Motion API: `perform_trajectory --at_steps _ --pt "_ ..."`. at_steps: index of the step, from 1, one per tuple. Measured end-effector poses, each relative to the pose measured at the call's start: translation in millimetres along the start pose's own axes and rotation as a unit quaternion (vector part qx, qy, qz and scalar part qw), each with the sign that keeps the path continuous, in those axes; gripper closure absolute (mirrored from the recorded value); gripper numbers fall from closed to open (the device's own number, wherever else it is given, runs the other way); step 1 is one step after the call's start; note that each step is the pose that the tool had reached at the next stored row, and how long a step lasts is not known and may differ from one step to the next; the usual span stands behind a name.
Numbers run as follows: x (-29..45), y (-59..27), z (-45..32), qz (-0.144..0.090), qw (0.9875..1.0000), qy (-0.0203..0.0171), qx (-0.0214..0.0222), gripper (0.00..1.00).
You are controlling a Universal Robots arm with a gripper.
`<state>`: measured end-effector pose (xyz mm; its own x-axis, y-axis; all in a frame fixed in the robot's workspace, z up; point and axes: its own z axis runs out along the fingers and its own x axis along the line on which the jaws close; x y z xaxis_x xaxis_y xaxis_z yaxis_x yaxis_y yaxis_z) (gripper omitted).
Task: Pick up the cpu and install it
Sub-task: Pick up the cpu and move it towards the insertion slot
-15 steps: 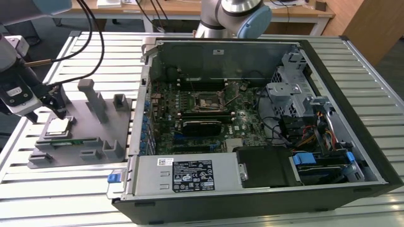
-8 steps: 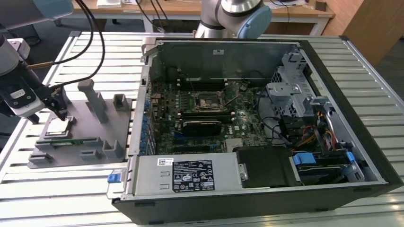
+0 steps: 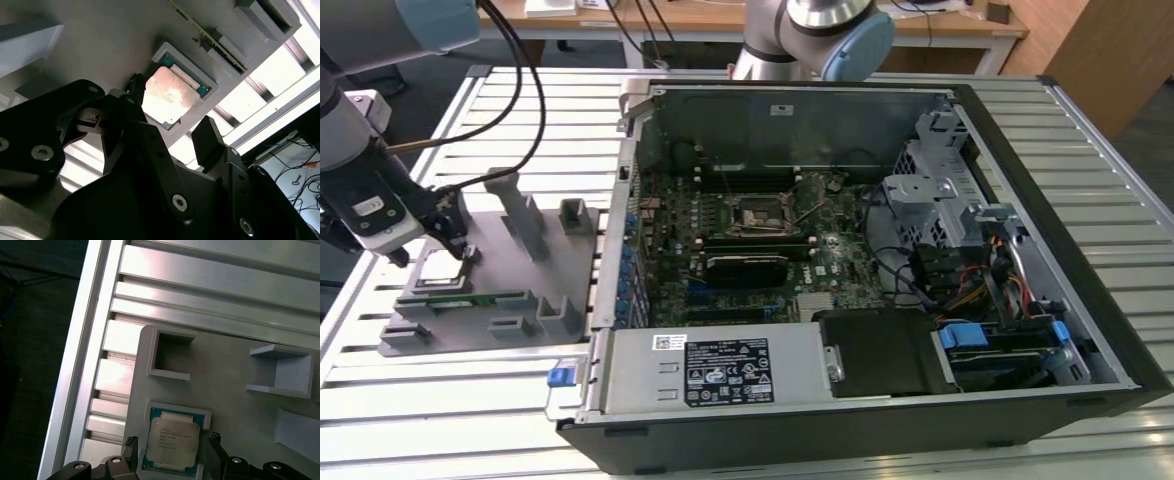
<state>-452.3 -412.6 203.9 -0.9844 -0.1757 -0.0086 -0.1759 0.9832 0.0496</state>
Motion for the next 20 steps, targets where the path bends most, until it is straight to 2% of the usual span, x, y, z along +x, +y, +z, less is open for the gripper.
perform_trajectory --at_steps 7,20 --pt "0.1 0.1 7.8 0.000 1.0000 0.0000 0.0000 0.35" --pt "-0.4 3.0 15.5 0.002 1.0000 -0.0001 0.0000 0.35"
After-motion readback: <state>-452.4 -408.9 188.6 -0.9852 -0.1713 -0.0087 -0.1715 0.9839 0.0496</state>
